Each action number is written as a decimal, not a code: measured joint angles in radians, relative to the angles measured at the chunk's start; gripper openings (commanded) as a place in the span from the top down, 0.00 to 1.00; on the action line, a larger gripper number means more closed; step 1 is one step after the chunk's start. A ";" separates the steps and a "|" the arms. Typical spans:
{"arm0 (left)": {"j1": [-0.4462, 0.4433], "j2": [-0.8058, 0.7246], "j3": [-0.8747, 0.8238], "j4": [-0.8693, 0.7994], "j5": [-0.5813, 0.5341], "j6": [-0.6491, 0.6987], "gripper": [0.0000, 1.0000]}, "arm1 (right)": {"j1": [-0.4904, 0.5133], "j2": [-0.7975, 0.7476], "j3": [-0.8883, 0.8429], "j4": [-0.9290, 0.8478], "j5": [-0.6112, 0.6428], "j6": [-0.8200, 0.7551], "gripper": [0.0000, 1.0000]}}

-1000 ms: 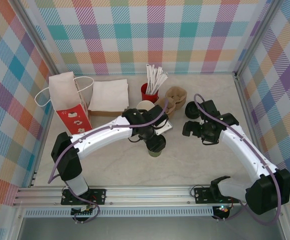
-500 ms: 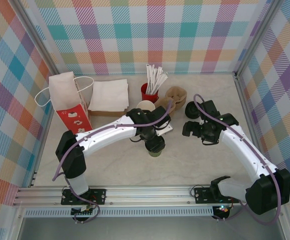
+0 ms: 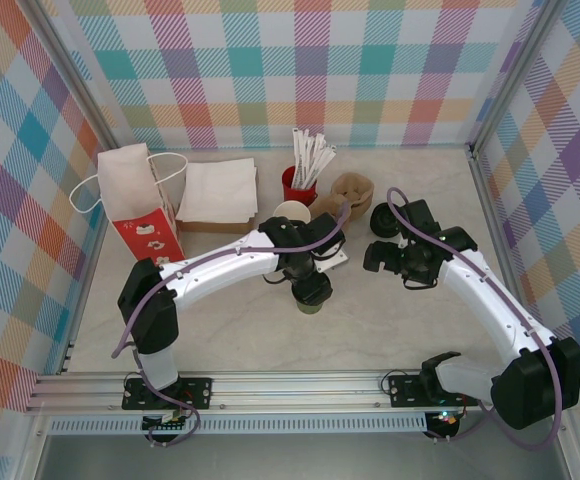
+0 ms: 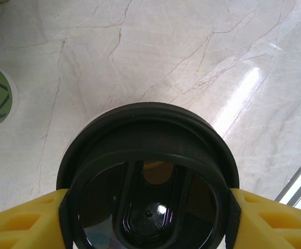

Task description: Pack the takeout coffee

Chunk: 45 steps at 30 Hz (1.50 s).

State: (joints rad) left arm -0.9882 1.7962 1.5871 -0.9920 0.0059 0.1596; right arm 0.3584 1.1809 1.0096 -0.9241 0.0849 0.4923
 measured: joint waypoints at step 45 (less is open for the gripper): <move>0.030 -0.209 -0.018 0.103 0.000 -0.225 0.17 | 0.003 -0.031 0.008 0.045 -0.322 -0.068 0.12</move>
State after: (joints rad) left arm -0.9581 1.5871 1.5696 -0.8886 0.0063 -0.0654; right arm 0.3618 1.1503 1.0180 -0.8791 -0.2371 0.4240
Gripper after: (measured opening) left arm 0.848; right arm 0.900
